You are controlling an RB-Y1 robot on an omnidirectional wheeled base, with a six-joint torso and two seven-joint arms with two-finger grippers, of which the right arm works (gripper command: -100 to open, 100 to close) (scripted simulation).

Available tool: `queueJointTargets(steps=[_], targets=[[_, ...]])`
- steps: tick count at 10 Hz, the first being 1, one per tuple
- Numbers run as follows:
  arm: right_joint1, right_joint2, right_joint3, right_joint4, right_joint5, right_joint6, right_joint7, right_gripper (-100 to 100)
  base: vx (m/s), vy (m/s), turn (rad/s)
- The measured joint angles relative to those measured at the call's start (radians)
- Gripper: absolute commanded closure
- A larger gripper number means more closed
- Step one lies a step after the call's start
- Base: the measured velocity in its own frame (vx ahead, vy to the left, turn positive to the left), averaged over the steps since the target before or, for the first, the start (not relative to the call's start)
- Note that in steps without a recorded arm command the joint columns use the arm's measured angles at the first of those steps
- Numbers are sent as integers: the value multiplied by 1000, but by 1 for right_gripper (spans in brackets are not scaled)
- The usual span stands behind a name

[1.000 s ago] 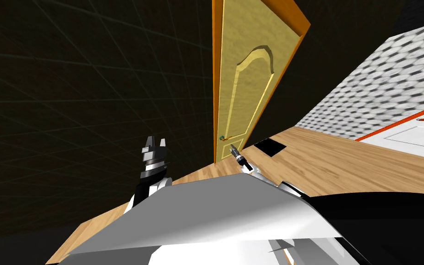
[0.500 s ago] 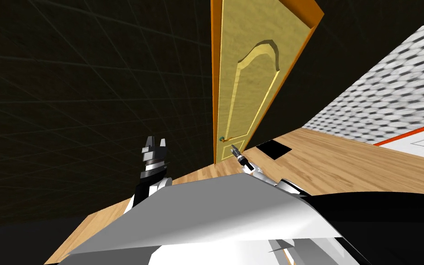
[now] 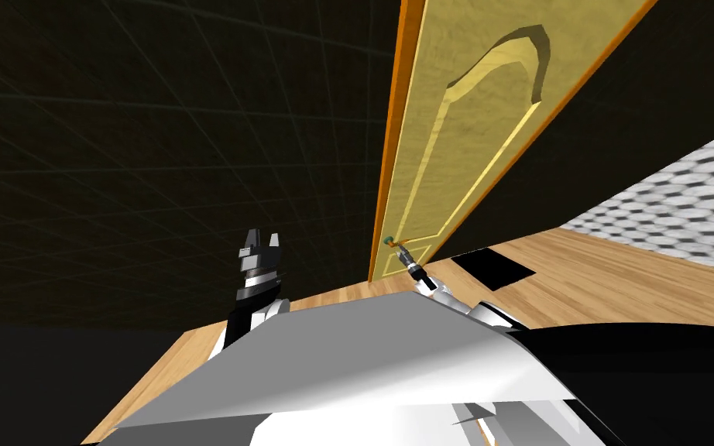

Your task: Pull the door open

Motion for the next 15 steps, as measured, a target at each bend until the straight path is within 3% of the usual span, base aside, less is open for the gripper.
queueJointTargets(steps=[1,2,5,6,12,15], targets=[[35,-9,-23,-37,-11,8,6,-100,138,20,66],[21,-12,-26,-3,-13,-4,0,-100,87,1,67],[28,-25,-42,28,-21,-27,-16,-100,53,1,62],[27,-25,-42,30,-21,-30,-17,100,0,0,0],[29,-24,-42,29,-21,-25,-18,100,-22,-11,28],[49,-49,-23,30,-27,-63,-36,100,-162,-64,134]])
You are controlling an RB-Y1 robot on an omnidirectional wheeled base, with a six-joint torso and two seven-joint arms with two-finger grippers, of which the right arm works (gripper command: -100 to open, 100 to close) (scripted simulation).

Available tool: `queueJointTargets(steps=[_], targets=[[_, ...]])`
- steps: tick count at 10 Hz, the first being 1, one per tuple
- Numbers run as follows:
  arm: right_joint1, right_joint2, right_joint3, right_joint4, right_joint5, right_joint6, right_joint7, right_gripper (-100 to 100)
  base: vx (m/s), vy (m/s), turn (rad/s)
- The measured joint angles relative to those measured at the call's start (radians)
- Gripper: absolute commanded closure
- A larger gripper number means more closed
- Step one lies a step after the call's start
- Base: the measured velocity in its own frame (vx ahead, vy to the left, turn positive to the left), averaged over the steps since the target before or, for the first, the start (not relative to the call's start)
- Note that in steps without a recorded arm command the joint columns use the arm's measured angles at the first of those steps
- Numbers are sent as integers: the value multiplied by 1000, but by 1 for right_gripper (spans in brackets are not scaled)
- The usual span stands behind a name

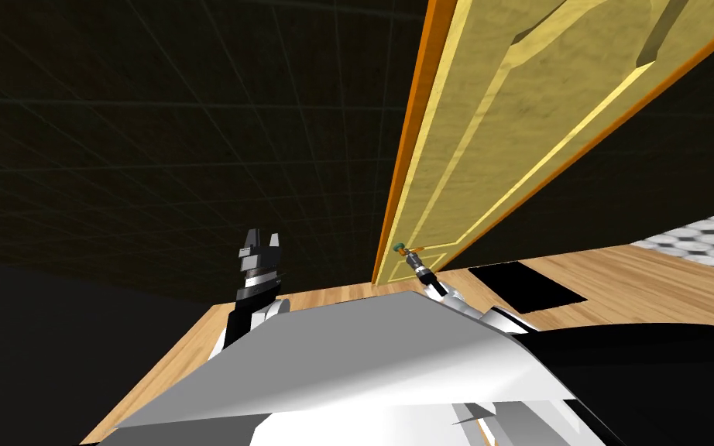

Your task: Pull the door open

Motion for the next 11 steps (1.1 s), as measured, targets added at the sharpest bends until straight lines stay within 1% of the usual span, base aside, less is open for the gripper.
queueJointTargets(steps=[1,3,4,7,8,9,10,11], targets=[[13,-10,7,-7,-2,-10,-5,100,-146,-81,114],[36,-23,22,-12,-4,-30,-13,100,-137,-70,97],[33,-25,31,8,-3,-50,-21,100,-135,-55,143],[59,-55,52,4,-9,-87,-42,100,-129,-66,114],[59,-57,60,17,-8,-105,-48,100,-49,-21,20],[60,-55,62,20,-7,-108,-49,100,-112,-53,165],[59,-58,68,35,-9,-122,-54,100,-177,-83,162],[64,-63,72,36,-12,-135,-58,100,-166,-80,141]])
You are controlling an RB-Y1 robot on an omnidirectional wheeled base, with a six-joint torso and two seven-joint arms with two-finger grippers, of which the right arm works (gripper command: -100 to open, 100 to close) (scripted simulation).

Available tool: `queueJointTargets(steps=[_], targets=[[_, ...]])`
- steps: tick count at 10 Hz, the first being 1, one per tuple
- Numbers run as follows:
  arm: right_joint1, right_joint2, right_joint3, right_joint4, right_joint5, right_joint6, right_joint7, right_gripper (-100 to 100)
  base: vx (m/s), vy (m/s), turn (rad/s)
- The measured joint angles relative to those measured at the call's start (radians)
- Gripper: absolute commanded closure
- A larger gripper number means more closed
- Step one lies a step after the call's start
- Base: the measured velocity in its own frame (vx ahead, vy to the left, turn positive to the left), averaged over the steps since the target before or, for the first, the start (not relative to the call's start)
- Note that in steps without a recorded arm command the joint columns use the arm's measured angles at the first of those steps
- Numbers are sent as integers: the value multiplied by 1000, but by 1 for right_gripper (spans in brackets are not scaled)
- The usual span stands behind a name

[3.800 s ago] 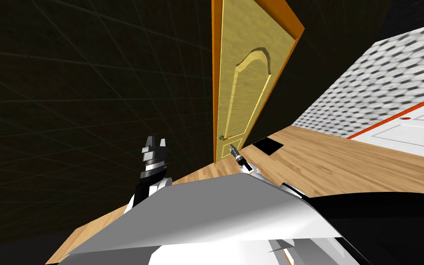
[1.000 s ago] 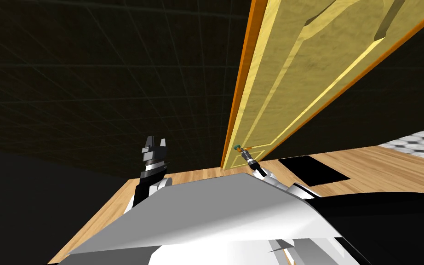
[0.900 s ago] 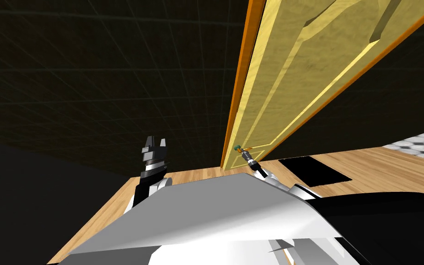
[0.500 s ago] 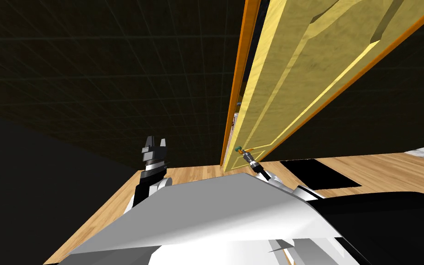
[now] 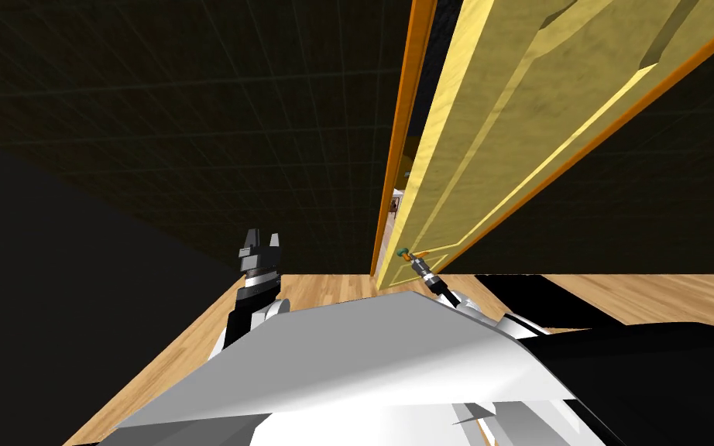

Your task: Pull the door open

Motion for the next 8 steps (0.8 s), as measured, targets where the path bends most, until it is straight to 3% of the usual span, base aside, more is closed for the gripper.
queueJointTargets(steps=[3,8], targets=[[23,-21,16,2,-10,-39,-8,100,-209,-85,173],[65,-49,45,5,-23,-102,-21,100,-157,-72,114]])
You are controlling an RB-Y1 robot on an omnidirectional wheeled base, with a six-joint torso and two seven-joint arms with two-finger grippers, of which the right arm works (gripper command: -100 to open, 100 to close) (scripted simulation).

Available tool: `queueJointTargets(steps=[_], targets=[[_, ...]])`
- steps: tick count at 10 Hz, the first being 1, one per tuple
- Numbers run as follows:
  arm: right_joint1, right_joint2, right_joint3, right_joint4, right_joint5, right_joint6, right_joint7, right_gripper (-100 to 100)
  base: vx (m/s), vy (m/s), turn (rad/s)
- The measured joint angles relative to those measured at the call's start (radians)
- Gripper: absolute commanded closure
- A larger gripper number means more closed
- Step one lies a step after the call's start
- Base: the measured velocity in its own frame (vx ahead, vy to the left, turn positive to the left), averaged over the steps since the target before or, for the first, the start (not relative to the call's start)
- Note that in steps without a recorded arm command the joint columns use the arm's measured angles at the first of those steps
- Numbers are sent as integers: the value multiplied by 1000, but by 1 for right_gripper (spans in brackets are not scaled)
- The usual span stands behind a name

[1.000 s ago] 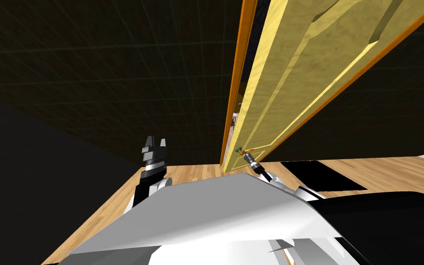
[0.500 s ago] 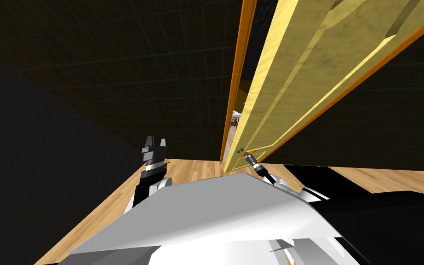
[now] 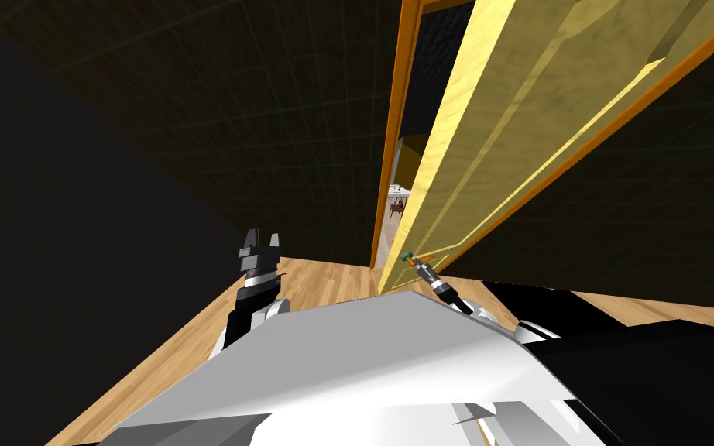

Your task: Pull the door open

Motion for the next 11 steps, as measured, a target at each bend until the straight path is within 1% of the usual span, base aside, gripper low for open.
queueJointTargets(steps=[1,2,3,4,5,6,7,8,9,10,11], targets=[[3,1,2,-1,0,0,0,100,-39,-27,128],[16,2,-4,6,2,-13,-2,100,-55,-43,174],[35,1,-13,1,3,-23,-2,100,-34,-30,42],[33,5,-14,14,6,-35,-3,100,-28,-18,77],[45,4,-20,15,8,-48,-6,100,-23,-19,40],[49,5,-23,19,9,-57,-6,100,-33,-29,138],[49,11,-28,45,13,-78,-9,100,-59,-42,188],[74,8,-39,37,15,-93,-8,100,-52,-32,54],[75,12,-41,54,19,-112,-11,100,-50,-25,95],[85,15,-48,68,22,-133,-13,100,-41,-25,59],[84,20,-49,90,26,-152,-16,100,-55,-31,157]])
